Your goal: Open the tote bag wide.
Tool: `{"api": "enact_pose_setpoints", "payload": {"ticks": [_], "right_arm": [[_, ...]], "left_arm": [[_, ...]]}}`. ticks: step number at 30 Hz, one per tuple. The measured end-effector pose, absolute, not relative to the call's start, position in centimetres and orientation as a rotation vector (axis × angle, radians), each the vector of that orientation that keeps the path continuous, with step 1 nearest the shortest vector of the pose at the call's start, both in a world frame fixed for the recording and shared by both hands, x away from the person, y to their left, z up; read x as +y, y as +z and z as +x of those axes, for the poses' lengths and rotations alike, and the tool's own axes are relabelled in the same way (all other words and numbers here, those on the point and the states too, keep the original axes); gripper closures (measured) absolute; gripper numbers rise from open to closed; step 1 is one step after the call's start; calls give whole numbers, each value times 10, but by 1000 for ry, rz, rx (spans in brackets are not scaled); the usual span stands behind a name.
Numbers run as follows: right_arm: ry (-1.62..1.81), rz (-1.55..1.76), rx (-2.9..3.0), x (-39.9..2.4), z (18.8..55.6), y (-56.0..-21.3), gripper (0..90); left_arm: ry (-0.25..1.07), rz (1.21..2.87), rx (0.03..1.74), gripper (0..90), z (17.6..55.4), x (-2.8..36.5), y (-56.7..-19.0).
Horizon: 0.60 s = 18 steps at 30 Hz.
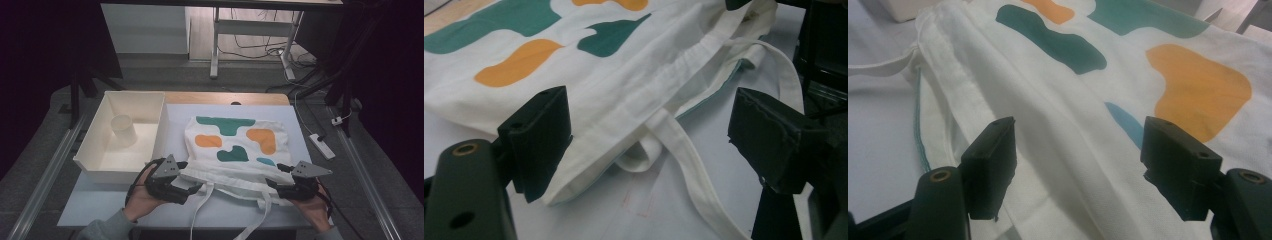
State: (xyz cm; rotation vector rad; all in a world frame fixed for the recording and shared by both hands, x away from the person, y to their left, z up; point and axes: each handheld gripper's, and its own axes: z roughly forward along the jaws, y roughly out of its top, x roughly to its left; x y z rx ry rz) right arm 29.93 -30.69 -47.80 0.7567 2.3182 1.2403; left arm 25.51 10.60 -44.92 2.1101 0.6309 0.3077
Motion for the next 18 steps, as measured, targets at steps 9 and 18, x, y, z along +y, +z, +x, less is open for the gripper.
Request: {"api": "enact_pose_setpoints", "payload": {"ticks": [9, 18], "right_arm": [[1234, 757, 2329, -306, 297, -480, 310], [1227, 748, 2327, -303, 295, -481, 313]], "left_arm": [[273, 2173, 597, 181, 264, 85, -463], [246, 2211, 584, 182, 273, 72, -475]]}}
